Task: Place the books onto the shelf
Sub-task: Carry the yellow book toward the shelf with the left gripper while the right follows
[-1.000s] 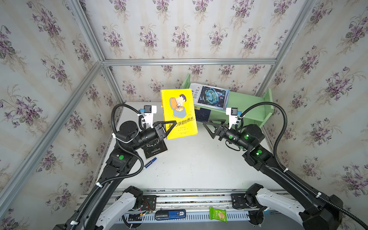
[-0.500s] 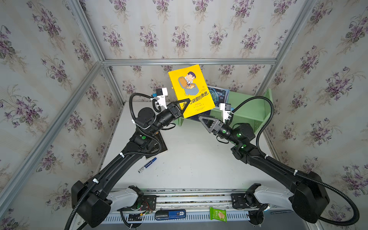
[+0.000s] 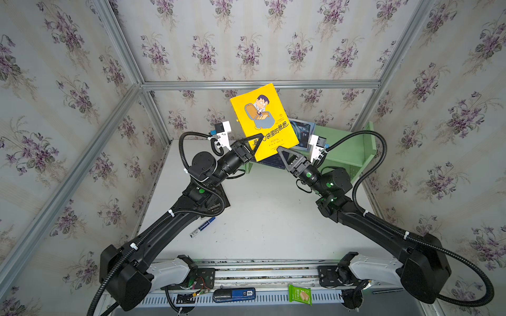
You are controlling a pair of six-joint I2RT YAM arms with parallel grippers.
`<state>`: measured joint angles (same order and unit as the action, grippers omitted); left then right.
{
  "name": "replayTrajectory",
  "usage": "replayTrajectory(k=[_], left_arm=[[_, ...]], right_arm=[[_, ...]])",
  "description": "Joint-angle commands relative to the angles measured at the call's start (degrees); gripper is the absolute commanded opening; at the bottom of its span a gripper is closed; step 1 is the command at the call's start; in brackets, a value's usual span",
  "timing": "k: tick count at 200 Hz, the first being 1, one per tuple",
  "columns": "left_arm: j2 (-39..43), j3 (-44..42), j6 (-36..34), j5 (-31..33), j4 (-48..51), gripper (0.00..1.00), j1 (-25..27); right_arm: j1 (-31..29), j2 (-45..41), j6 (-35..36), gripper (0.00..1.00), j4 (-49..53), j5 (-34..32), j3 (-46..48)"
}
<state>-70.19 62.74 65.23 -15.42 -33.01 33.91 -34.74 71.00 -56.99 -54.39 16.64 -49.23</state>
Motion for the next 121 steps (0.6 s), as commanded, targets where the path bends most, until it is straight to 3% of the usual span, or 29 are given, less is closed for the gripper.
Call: replayTrajectory(k=[1,27,49,60,71,92,99,121], left_arm=[[0.17,-0.46,0.44,1.35,-6.94,0.14,0.58],[0.15,-1.63,0.15,2.41,-7.15,0.15,1.02],[0.65,-2.38,-0.60,3.64,-7.08,0.24,1.33],[0.92,-2.68,-1.06,3.79,-6.94,0.38,1.33],[1.07,-2.67,-1.87,3.99,-6.51,0.60,1.17],[1.46,-1.81,-4.59,1.41,-3.03,0.95,-0.40],[1.55,-1.14,-5.80,-0.83,-0.71,0.99,-1.42],[1.47,0.02,-8.61,-9.06,3.50,0.99,-5.04]], right_arm=[[0.02,1.60,-0.17,0.54,-3.09,-2.33,-2.51],[0.16,2.38,-1.76,0.32,-4.05,-2.76,-2.89],[0.42,0.89,-1.54,0.16,-0.79,-3.94,-2.31],[0.84,-0.09,-1.38,0.13,1.61,-3.88,-2.17],[2.13,-0.83,-1.71,0.12,2.44,-2.42,-1.87],[8.25,-1.85,-5.66,0.12,4.82,6.16,-1.85],[10.50,-2.16,-7.80,0.12,4.80,9.58,-1.84],[18.13,-3.58,-14.44,0.12,4.53,21.06,-1.61]])
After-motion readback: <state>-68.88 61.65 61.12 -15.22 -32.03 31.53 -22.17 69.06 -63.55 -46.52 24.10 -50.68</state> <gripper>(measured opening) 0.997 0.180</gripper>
